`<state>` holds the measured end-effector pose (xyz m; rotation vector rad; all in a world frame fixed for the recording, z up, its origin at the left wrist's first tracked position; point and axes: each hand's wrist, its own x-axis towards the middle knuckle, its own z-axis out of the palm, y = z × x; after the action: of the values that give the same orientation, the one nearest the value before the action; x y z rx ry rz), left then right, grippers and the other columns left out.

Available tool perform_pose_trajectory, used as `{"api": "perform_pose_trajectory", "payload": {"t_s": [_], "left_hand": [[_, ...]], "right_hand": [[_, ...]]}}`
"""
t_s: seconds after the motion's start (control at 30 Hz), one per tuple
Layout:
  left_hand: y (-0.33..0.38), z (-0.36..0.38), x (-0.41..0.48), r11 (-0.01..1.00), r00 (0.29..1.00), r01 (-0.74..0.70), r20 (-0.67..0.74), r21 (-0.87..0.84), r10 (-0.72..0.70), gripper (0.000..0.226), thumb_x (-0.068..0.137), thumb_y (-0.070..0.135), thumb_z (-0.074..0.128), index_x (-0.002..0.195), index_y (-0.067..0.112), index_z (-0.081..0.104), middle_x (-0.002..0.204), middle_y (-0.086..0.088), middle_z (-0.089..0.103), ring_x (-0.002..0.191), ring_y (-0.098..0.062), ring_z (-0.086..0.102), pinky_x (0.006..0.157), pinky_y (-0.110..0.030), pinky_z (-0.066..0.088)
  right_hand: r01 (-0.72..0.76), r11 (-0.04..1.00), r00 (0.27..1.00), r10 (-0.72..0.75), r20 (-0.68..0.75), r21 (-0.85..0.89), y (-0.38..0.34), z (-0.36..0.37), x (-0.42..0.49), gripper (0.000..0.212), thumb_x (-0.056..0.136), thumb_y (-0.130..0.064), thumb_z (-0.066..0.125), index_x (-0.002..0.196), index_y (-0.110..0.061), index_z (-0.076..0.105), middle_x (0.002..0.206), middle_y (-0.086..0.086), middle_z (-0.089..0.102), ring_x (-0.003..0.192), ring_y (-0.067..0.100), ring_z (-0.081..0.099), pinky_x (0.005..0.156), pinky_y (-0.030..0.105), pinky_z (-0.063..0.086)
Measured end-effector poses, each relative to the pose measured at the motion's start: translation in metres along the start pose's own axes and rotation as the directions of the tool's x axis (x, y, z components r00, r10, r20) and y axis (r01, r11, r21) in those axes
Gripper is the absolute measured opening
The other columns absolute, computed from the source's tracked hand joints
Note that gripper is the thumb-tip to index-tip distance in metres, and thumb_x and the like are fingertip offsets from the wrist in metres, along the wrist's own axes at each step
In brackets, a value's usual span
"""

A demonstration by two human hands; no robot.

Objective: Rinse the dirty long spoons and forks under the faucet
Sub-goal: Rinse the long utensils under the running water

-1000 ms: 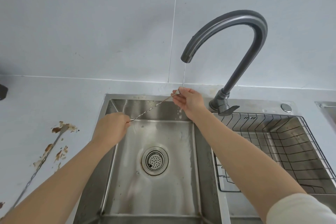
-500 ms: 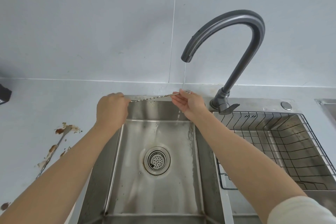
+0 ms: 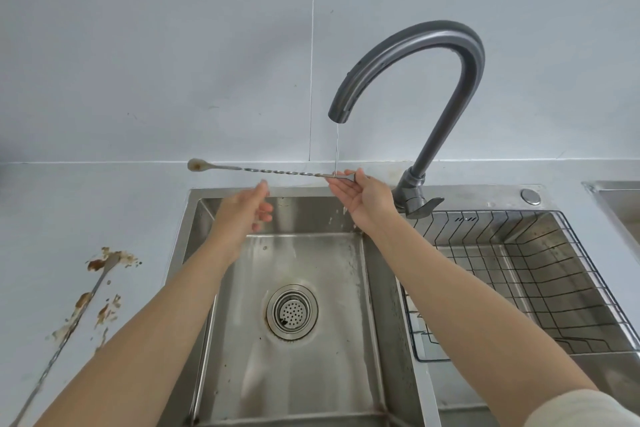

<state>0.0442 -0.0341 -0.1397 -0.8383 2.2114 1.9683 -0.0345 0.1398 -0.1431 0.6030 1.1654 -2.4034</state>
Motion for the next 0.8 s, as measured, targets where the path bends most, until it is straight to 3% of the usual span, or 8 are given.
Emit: {"api": "perform_pose_trajectory", "payload": {"t_s": [0.07, 0.2, 0.43, 0.5, 0.57, 0.67, 0.8], "left_hand": [[0.005, -0.001, 0.006, 0.959, 0.999, 0.043, 0.01, -0.279, -0.042, 0.023, 0.094, 0.031, 0.046, 0.08, 0.02, 0.059, 0.073, -0.001, 0.059, 0.064, -0.011, 0.057, 0.062, -0.022, 0.041], [0.01, -0.003, 0.011, 0.873, 0.998, 0.054, 0.0, -0.485, -0.061, 0.024, 0.096, 0.021, 0.045, 0.077, 0.017, 0.059, 0.052, 0.009, 0.069, 0.05, 0.001, 0.065, 0.063, -0.02, 0.043], [0.011, -0.001, 0.013, 0.834, 0.997, 0.049, -0.028, -0.549, -0.077, 0.023, 0.096, 0.014, 0.045, 0.076, 0.015, 0.056, 0.049, 0.01, 0.07, 0.05, 0.001, 0.067, 0.064, -0.018, 0.047], [0.009, -0.003, 0.012, 0.829, 0.996, 0.049, -0.031, -0.557, -0.08, 0.023, 0.096, 0.014, 0.045, 0.076, 0.014, 0.056, 0.049, 0.011, 0.069, 0.05, 0.002, 0.067, 0.065, -0.018, 0.046], [0.007, -0.006, 0.01, 0.829, 0.995, 0.043, -0.051, -0.557, -0.086, 0.024, 0.096, 0.013, 0.045, 0.075, 0.014, 0.055, 0.047, 0.011, 0.069, 0.049, 0.002, 0.067, 0.068, -0.019, 0.046], [0.003, -0.013, 0.005, 0.843, 0.994, 0.038, -0.069, -0.537, -0.089, 0.024, 0.096, 0.012, 0.046, 0.074, 0.014, 0.055, 0.047, 0.011, 0.069, 0.049, 0.002, 0.067, 0.071, -0.019, 0.046], [-0.003, -0.025, 0.003, 0.847, 0.993, 0.039, -0.077, -0.53, -0.094, 0.021, 0.095, 0.012, 0.048, 0.076, 0.013, 0.057, 0.05, 0.011, 0.07, 0.051, 0.001, 0.068, 0.07, -0.019, 0.047]], "right_hand": [[-0.01, 1.0, 1.0, 0.011, 0.026, -0.009, 0.002, -0.001, -0.001, 0.032, 0.102, -0.012, 0.029, 0.081, 0.0, 0.05, 0.082, 0.018, 0.061, 0.071, 0.027, 0.064, 0.057, 0.028, 0.059], [-0.005, 1.0, 0.997, 0.005, 0.074, 0.002, 0.003, -0.004, -0.001, 0.029, 0.1, -0.006, 0.034, 0.08, 0.0, 0.053, 0.061, 0.012, 0.07, 0.056, 0.021, 0.071, 0.057, 0.026, 0.06], [0.104, 0.987, 0.995, -0.104, -0.009, 0.124, 0.001, 0.0, -0.002, 0.016, 0.089, 0.007, 0.051, 0.076, -0.002, 0.055, 0.051, 0.003, 0.068, 0.047, 0.01, 0.067, 0.056, 0.02, 0.057], [0.11, 0.985, 0.993, -0.105, -0.048, 0.135, 0.006, 0.005, -0.003, 0.014, 0.09, 0.004, 0.052, 0.077, -0.003, 0.055, 0.058, 0.006, 0.067, 0.048, 0.011, 0.066, 0.055, 0.02, 0.057], [0.071, 0.993, 0.995, -0.064, -0.075, 0.096, 0.014, 0.011, -0.004, 0.012, 0.093, -0.007, 0.051, 0.081, -0.004, 0.053, 0.07, 0.01, 0.064, 0.056, 0.015, 0.065, 0.055, 0.022, 0.057], [-0.015, 1.0, 0.997, 0.014, -0.079, -0.011, 0.023, 0.019, -0.005, 0.029, 0.099, -0.022, 0.04, 0.078, -0.003, 0.05, 0.072, 0.013, 0.061, 0.059, 0.02, 0.064, 0.062, 0.028, 0.057], [-0.001, 0.998, 1.0, 0.0, -0.019, -0.065, 0.028, 0.024, -0.007, 0.024, 0.097, -0.011, 0.043, 0.076, -0.003, 0.052, 0.071, 0.013, 0.062, 0.067, 0.022, 0.063, 0.071, 0.029, 0.055]]}}
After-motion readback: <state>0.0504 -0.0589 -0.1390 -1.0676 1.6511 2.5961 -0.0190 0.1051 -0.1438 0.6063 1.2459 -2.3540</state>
